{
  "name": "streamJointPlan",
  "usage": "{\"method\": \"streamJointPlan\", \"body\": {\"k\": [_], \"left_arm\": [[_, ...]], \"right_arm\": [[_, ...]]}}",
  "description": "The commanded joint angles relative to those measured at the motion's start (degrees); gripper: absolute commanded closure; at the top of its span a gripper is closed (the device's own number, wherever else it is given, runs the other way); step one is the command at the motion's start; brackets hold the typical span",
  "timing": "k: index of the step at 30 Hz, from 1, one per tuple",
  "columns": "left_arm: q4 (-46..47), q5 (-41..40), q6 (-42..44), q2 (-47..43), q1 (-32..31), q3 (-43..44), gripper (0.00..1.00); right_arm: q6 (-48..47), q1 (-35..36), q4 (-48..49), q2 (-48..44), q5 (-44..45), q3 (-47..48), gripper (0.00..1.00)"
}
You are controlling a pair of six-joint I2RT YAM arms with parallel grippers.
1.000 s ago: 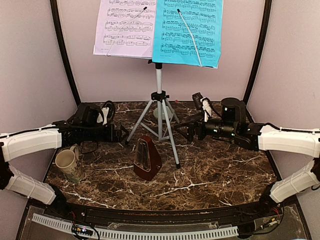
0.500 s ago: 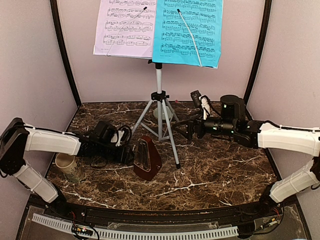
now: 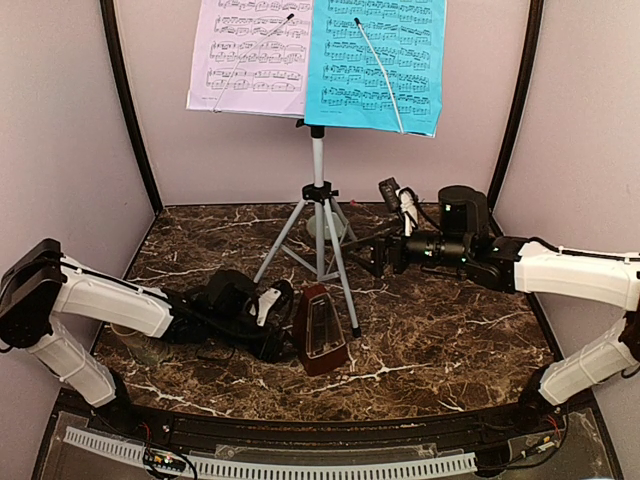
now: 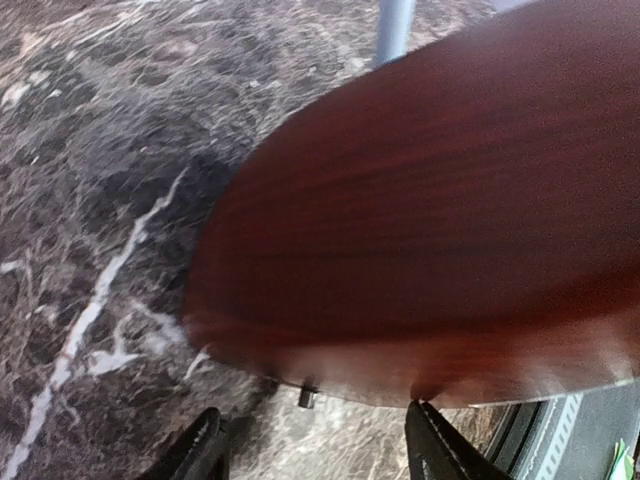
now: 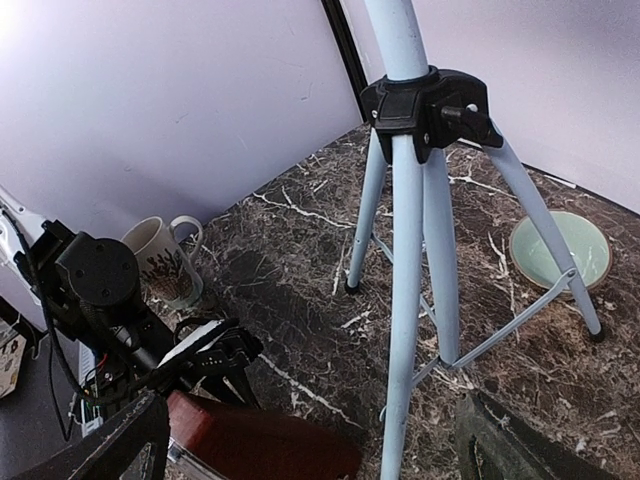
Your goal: Set up the instrument practice props
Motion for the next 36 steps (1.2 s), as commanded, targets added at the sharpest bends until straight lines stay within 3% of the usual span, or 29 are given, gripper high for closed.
{"method": "streamJointPlan", "body": {"k": [1, 6, 10, 22, 31, 36], "left_arm": [[6.7, 1.4, 1.8, -3.1, -0.3, -3.4, 0.37], [16.6, -2.8, 3.1, -12.6, 0.4, -13.4, 0.37], [19.8, -6.0, 3.7, -14.7, 0.6, -17.2, 0.38], [20.9, -13.3, -0.1, -15.2, 0.9, -18.6, 0.37], [19.6, -14.5, 1.0, -17.1, 0.9, -19.2, 0.35], [19.1, -14.9, 2.9, -17.7, 0.9, -19.7, 0.35]], "right_arm": [[1.3, -0.4, 0.0, 0.5, -1.1, 1.7, 0.0], [3.8, 0.9, -2.6, 1.5, 2.6, 3.8, 0.0], [5.3, 4.3, -5.6, 2.9, 8.6, 6.1, 0.0], [22.6, 22.3, -19.9, 10.6, 40.3, 14.0, 0.0], [29.7, 26.0, -26.2, 17.6, 46.8, 19.5, 0.0], [30.6, 26.8, -25.9, 20.0, 46.8, 19.8, 0.08]]}}
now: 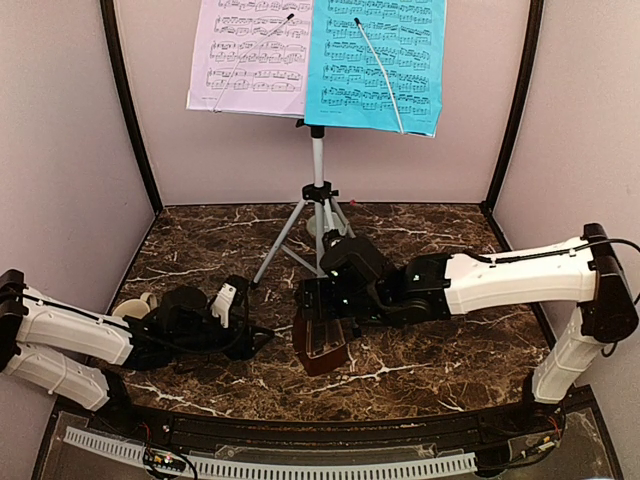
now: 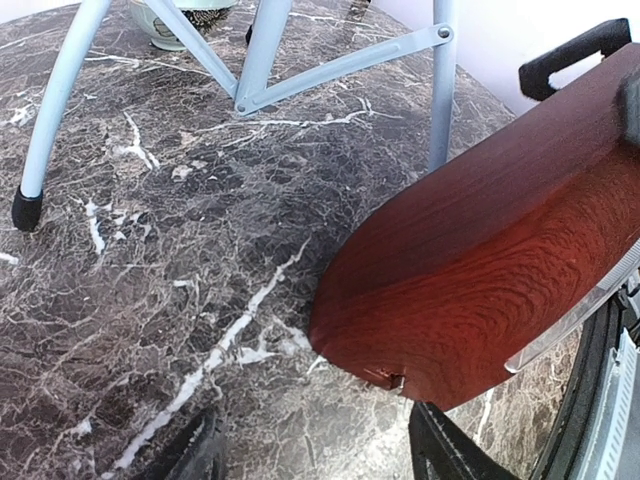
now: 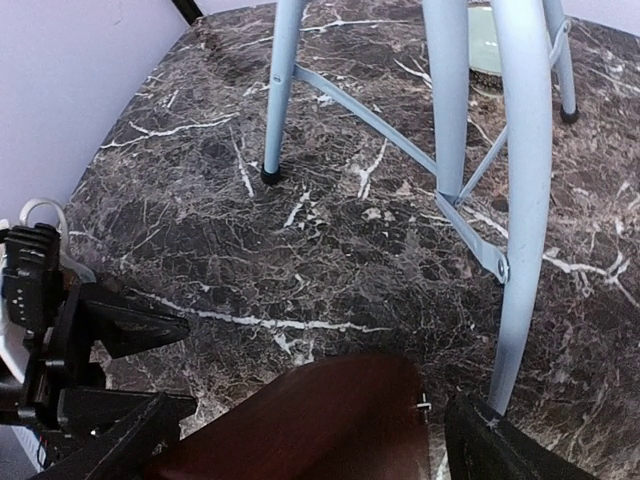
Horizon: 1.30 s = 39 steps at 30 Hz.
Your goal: Set up the instrument practice props
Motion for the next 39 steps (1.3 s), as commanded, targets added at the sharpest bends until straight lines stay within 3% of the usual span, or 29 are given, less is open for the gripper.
{"method": "streamJointPlan", "body": {"k": [1, 7, 12, 22, 32, 39], "left_arm": [[-0.1, -0.4, 2.1, -1.7, 0.3, -1.0, 0.36], [1.8, 1.9, 3.7, -1.8, 0.3, -2.3, 0.38], [3.3, 4.0, 5.1, -0.7, 0.2, -2.8, 0.4], [0.2, 8.6, 12.1, -1.4, -0.1, -2.5, 0.44], [2.2, 13.7, 11.8, 3.8, -0.4, -0.3, 0.52], [3.7, 14.8, 8.4, 9.8, -1.3, 4.0, 0.58]], "right_arm": [[2.4, 1.0, -1.8, 1.9, 3.3, 1.7, 0.1], [1.3, 1.3, -1.4, 3.7, 3.2, 2.1, 0.19], [0.8, 1.3, -3.2, 5.5, 3.3, 3.6, 0.4], [-2.2, 1.0, 4.7, 3.3, 1.1, 2.5, 0.67], [0.4, -2.6, 15.0, -2.4, -4.2, -6.9, 0.86], [0.8, -3.2, 15.3, -2.5, -3.9, -7.4, 0.94]]}}
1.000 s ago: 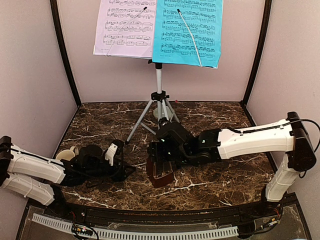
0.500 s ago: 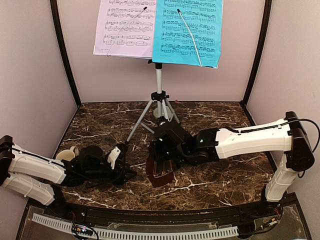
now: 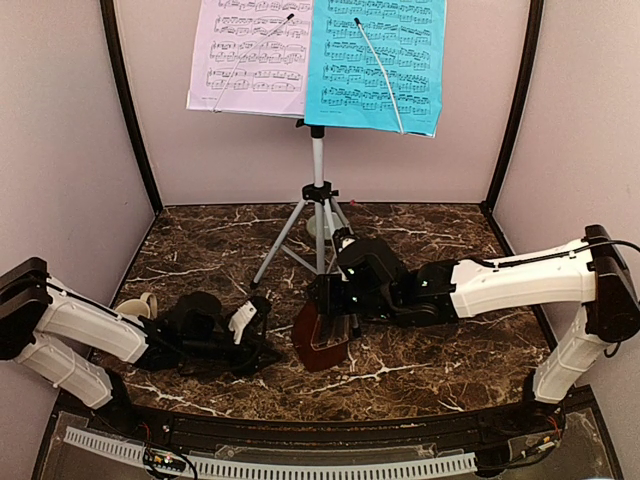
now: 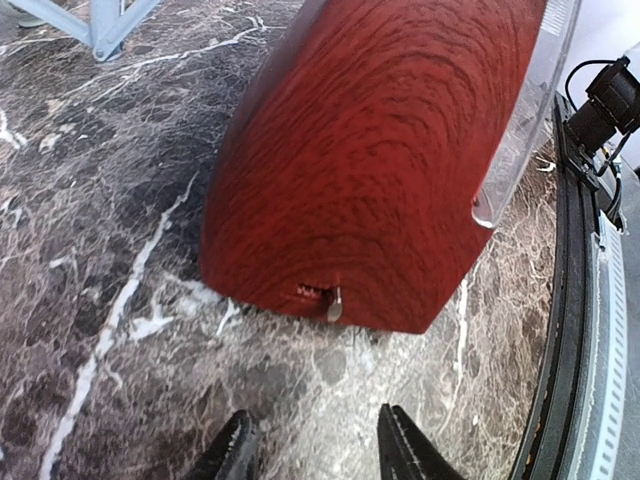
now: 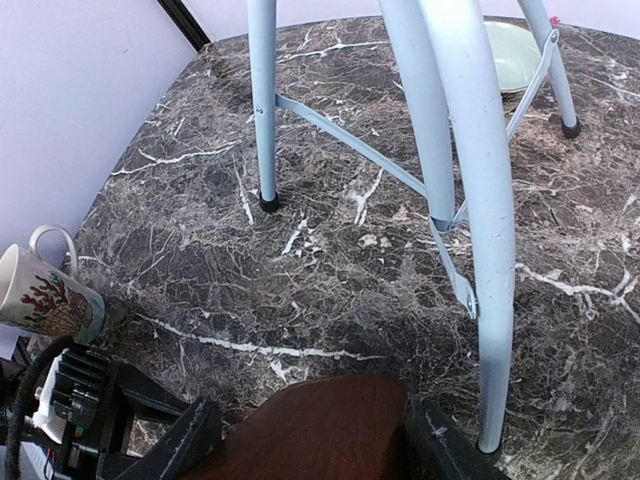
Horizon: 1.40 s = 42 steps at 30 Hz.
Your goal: Set up the instrument practice props
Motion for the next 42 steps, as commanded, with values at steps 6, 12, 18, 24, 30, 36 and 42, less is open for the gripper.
{"method": "streamJointPlan", "body": {"k": [6, 12, 18, 24, 30, 36, 42], "left_arm": [[3.0, 0.5, -5.5, 8.5, -2.4, 7.7, 0.64], [1.2, -0.4, -5.8, 11.7, -2.9, 10.4, 0.67], [4.7, 0.1, -8.9, 12.5, -2.8, 9.6, 0.72], [6.2, 0.2, -12.2, 13.3, -2.8, 9.6, 0.85], [7.4, 0.6, -15.7, 12.5, -2.3, 9.4, 1.0], [11.2, 6.0, -25.2, 11.5, 1.7, 8.0, 1.0], [12.5, 8.2, -30.8, 10.4, 3.4, 7.9, 1.0]], "right_arm": [[3.0, -0.4, 4.8, -1.1, -1.7, -0.6, 1.0], [3.3, -0.7, 5.4, -1.2, -1.9, -1.2, 1.0], [3.4, -0.8, 7.2, -3.3, -3.0, -2.3, 1.0], [3.5, -0.9, 8.3, -3.9, -3.3, -3.1, 1.0], [2.3, -0.8, 11.1, -4.4, -5.0, -3.6, 1.0], [1.4, -0.7, 12.2, -4.4, -4.8, -3.4, 1.0], [-0.1, -0.4, 12.6, -4.4, -3.1, -2.4, 1.0]]}}
